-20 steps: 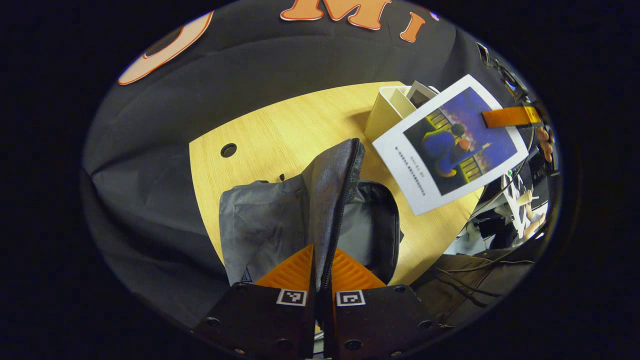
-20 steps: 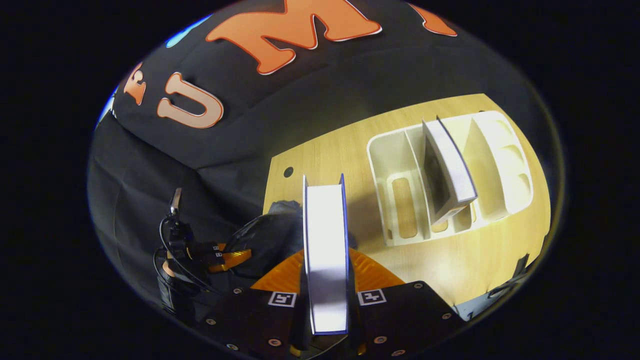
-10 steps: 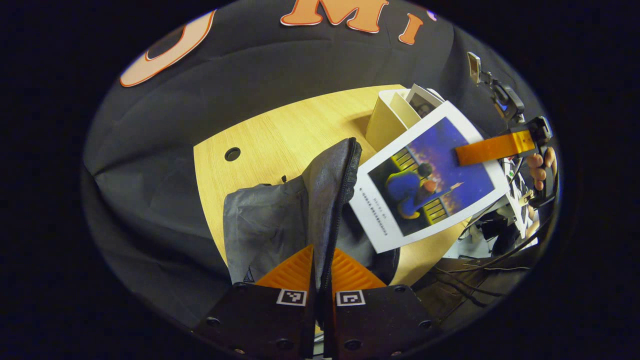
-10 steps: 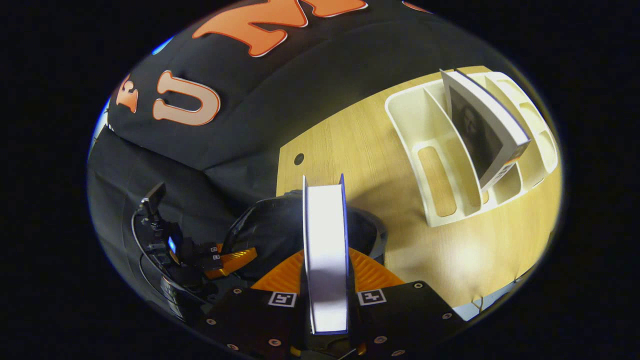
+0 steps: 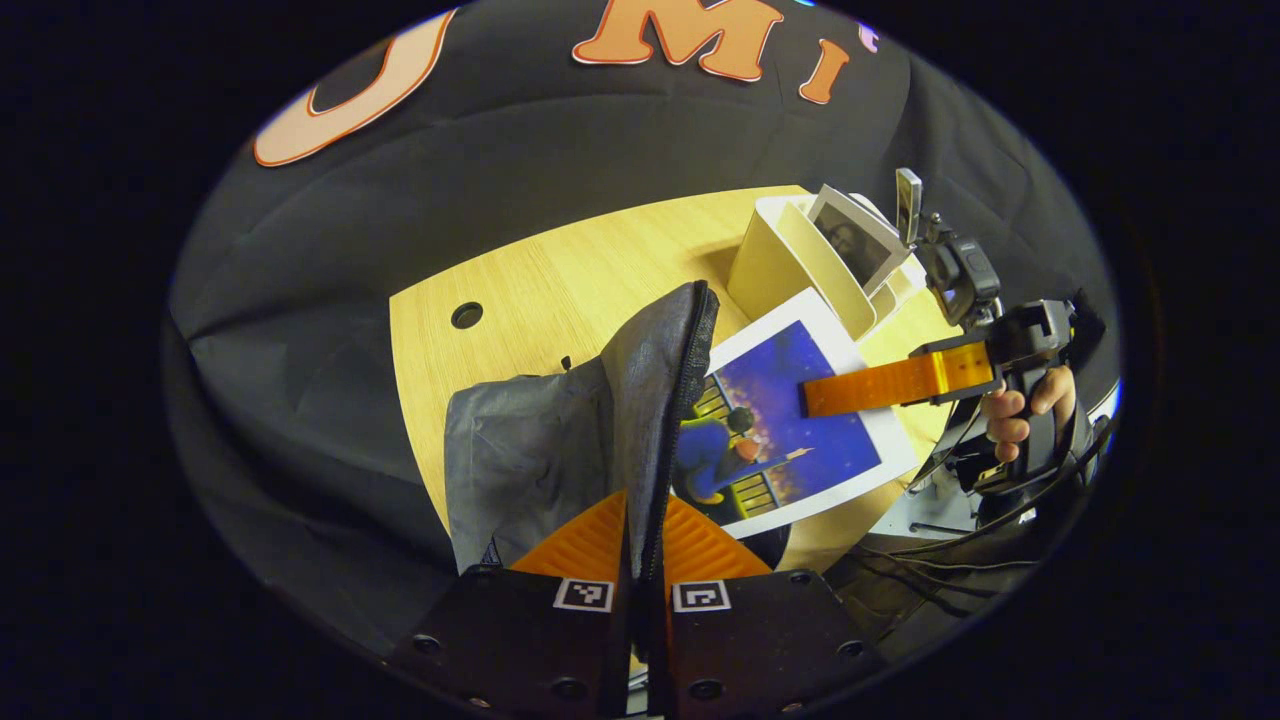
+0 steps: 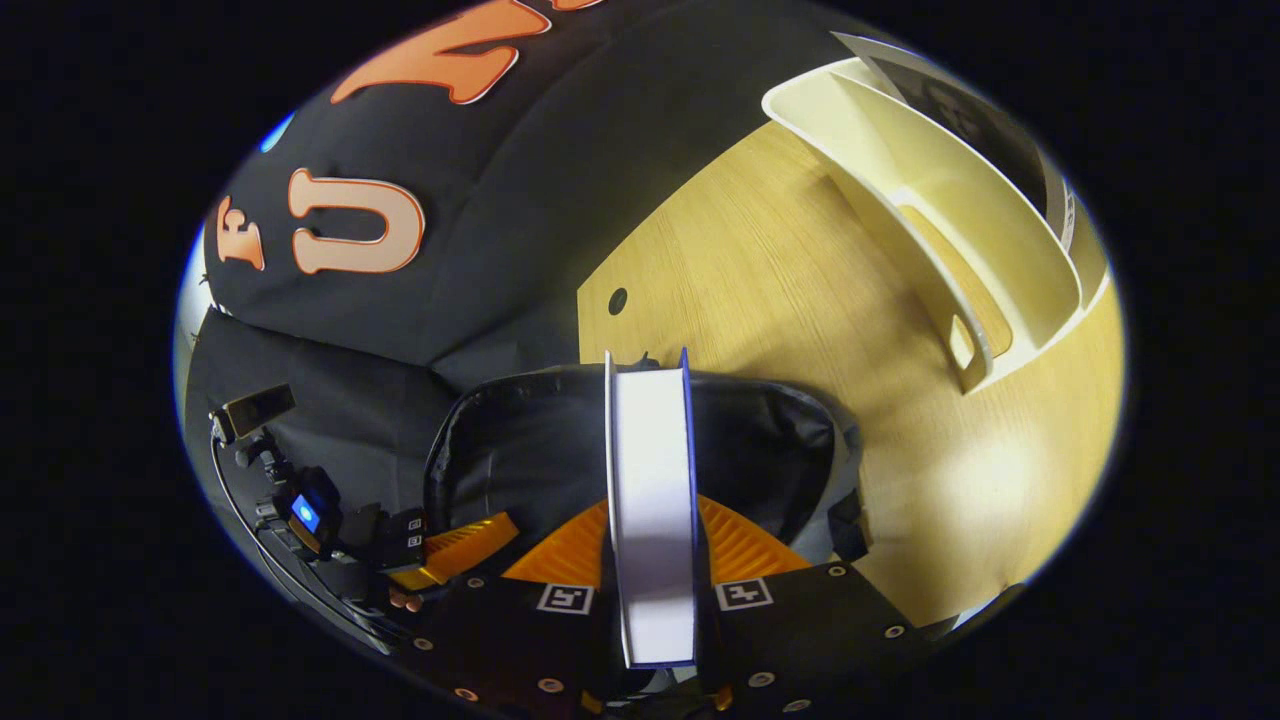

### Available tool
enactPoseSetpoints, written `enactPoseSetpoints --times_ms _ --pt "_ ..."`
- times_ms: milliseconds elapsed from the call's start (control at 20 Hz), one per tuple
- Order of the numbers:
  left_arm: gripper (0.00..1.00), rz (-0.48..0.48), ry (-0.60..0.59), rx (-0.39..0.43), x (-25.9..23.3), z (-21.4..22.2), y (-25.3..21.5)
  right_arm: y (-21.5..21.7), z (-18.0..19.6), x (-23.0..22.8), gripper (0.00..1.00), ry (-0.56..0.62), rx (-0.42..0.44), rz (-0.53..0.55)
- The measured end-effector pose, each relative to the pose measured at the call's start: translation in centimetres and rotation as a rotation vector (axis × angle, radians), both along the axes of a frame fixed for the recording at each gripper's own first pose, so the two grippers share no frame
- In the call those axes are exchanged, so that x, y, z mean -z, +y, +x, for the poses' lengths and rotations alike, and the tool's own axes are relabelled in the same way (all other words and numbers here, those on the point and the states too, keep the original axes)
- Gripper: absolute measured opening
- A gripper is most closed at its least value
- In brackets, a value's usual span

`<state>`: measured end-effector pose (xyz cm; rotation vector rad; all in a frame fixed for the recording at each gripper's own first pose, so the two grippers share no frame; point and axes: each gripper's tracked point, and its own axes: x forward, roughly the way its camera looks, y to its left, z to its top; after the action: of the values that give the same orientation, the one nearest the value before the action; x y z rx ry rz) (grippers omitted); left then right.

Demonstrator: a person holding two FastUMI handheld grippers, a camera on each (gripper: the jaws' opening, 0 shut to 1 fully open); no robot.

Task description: Open the schoolbag, grab two books from the bookshelf and put them into the schoolbag.

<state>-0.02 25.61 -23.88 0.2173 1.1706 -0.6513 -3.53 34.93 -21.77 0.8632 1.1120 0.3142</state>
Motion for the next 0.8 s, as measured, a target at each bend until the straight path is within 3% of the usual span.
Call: enactPoseSetpoints --times_ms 800 --pt "0.08 -0.061 -0.005 -0.026 -0.1 -1.5 -1.6 7.1 -0.2 5.7 0.30 -0.031 0.112 0.117"
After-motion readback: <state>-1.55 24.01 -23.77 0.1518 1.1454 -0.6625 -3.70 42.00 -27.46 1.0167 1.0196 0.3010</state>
